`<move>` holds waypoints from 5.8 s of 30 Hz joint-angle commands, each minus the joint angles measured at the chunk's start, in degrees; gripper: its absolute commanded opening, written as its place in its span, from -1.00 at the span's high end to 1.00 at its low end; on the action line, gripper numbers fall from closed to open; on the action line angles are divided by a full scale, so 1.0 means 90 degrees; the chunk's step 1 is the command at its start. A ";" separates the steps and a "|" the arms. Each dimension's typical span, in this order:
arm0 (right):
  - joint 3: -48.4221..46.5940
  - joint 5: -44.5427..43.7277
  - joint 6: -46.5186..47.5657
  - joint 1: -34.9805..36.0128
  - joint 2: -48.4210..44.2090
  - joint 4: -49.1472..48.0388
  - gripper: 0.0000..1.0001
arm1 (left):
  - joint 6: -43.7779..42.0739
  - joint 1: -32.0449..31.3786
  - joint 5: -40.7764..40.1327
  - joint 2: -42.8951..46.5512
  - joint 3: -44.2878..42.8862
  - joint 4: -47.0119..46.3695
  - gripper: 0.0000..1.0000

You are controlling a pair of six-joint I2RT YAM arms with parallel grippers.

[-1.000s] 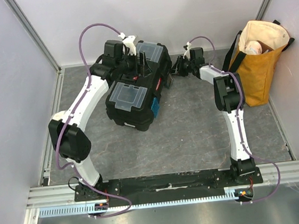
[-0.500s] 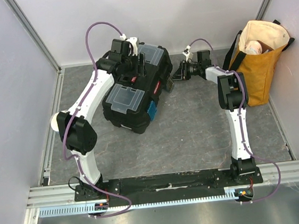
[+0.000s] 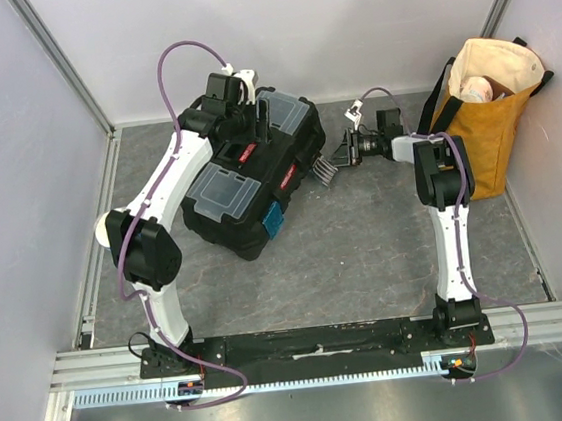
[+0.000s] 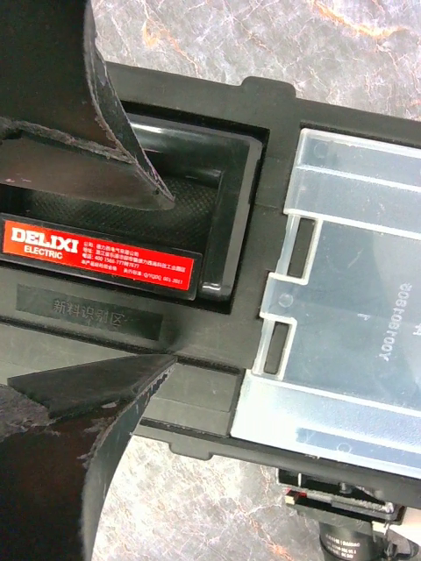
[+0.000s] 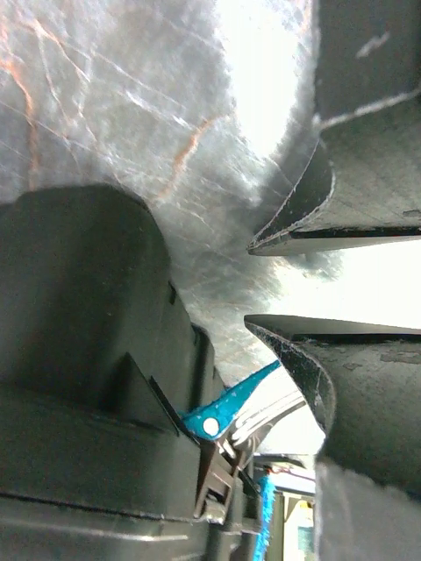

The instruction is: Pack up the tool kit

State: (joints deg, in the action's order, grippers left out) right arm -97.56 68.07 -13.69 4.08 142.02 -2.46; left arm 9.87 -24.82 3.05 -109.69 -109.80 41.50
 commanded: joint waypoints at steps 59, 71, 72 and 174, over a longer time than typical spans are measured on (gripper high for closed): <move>0.3534 -0.3910 -0.6036 0.1686 -0.1834 -0.6366 -0.96 | -0.0110 0.0062 0.0169 -0.0224 0.0032 0.0565 -0.44; 0.3838 -0.4731 -0.5626 0.1705 -0.2274 -0.6375 -0.96 | -0.0159 0.0072 0.0130 -0.0234 0.0022 0.0585 -0.43; 0.3886 -0.4809 -0.5675 0.1705 -0.2274 -0.6513 -0.96 | -0.0159 0.0072 0.0120 -0.0234 0.0022 0.0575 -0.43; -0.1123 -0.7925 -0.2375 0.2291 -0.2791 0.2519 0.35 | -0.0022 0.0072 0.0247 -0.0556 -0.0242 0.0721 -0.43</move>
State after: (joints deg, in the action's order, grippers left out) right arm -103.28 -1.89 -38.02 23.79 116.99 25.10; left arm 9.93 -22.26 0.64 -111.94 -112.46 42.48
